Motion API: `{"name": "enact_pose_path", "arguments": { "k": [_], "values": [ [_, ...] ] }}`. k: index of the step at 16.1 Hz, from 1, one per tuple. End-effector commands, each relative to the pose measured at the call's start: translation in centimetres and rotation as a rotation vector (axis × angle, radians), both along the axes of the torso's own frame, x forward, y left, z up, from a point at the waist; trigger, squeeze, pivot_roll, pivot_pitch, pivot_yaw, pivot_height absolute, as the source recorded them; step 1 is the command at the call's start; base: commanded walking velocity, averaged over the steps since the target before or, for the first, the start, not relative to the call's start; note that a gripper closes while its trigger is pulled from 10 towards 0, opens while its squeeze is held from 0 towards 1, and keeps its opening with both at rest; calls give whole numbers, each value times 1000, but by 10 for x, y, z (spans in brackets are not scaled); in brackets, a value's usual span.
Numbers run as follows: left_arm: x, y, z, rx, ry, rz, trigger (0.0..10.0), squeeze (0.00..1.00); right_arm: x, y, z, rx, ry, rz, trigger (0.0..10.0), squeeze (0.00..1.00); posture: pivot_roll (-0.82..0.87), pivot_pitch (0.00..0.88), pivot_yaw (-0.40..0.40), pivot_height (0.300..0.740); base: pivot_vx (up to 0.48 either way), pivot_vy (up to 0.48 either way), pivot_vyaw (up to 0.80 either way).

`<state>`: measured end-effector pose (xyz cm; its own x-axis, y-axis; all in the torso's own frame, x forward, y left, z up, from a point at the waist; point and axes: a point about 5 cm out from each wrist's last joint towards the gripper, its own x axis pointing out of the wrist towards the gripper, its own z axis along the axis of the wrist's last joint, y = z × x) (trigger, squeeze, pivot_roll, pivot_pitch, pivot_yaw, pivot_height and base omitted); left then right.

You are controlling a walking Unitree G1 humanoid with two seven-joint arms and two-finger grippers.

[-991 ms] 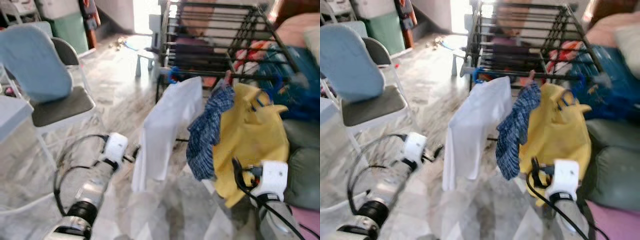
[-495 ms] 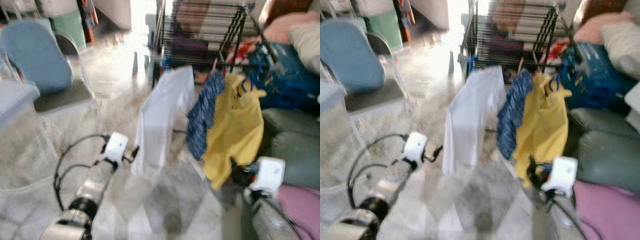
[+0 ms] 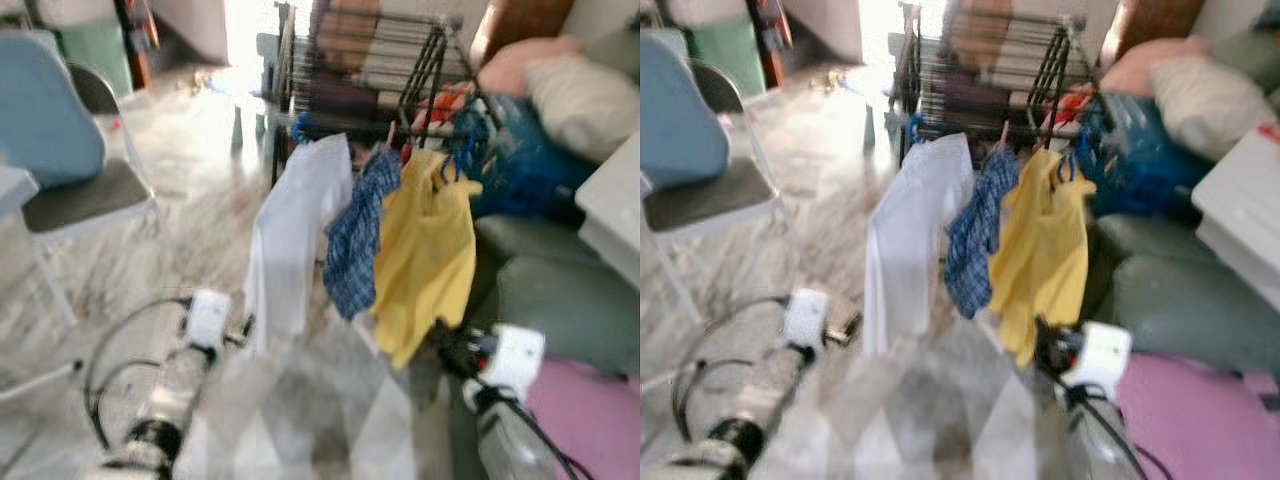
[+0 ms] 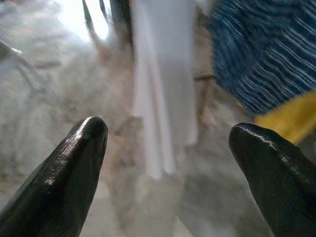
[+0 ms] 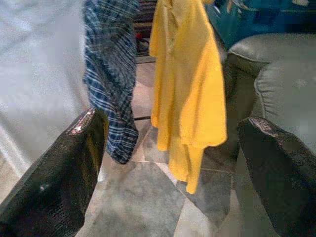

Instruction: Hang hanger

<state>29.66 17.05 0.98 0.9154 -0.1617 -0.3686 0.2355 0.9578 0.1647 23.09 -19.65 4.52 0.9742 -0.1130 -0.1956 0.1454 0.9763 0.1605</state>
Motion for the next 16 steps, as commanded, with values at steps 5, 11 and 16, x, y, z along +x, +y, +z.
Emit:
{"name": "enact_pose_path", "arguments": {
  "k": [5,11,16],
  "values": [
    [8,-5,12,14,-70,-12,10000,0,6,-1,-5,-8,-5,-9,10000,0,114,0,-115,740,0,0,0],
    [12,-4,10,59,-24,-20,10000,0,5,-6,-19,-3,9,-63,10000,0,111,0,-85,740,0,0,0],
    [22,-19,17,105,-12,-117,10000,0,7,-16,-25,35,-11,-180,10000,0,72,0,9,740,0,0,0]
  ]
}}
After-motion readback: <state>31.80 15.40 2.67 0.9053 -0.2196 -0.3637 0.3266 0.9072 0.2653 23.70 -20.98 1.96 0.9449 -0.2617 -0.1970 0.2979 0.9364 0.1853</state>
